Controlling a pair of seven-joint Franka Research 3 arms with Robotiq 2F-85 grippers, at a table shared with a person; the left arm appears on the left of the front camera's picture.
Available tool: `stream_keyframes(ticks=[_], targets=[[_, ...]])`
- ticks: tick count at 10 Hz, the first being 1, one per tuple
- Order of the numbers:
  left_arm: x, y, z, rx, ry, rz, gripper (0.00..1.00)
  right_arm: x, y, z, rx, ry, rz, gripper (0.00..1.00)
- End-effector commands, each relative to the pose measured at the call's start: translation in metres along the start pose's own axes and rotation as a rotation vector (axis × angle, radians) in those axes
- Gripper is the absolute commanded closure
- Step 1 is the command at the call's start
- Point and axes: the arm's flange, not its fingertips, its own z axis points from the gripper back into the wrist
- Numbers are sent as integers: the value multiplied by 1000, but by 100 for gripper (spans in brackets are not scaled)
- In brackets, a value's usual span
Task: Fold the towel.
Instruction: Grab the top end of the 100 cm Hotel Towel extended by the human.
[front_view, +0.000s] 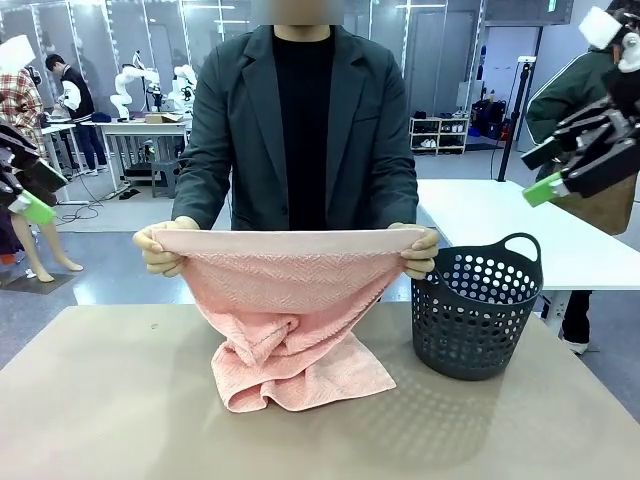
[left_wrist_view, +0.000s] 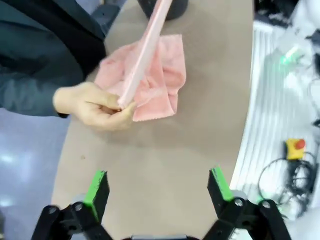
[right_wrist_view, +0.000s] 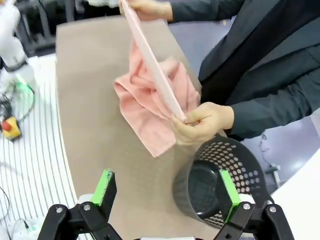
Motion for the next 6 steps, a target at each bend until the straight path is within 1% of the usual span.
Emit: stream_keyframes(ticks=[1, 2, 3, 4, 6], targets=[[3, -1, -9, 20, 43, 10, 0, 3, -1, -9, 4, 65, -31, 0], [3, 3, -10, 27, 26, 13, 0, 0, -6, -11, 33, 58, -55, 0], [2, 4, -3, 1, -65, 39, 0, 4, 1, -6, -3, 35, 14, 0], [4, -1, -7, -3, 27, -12, 0, 4, 1, -6, -3, 35, 14, 0], [4, -1, -7, -3, 27, -12, 0, 4, 1, -6, -3, 35, 14, 0]])
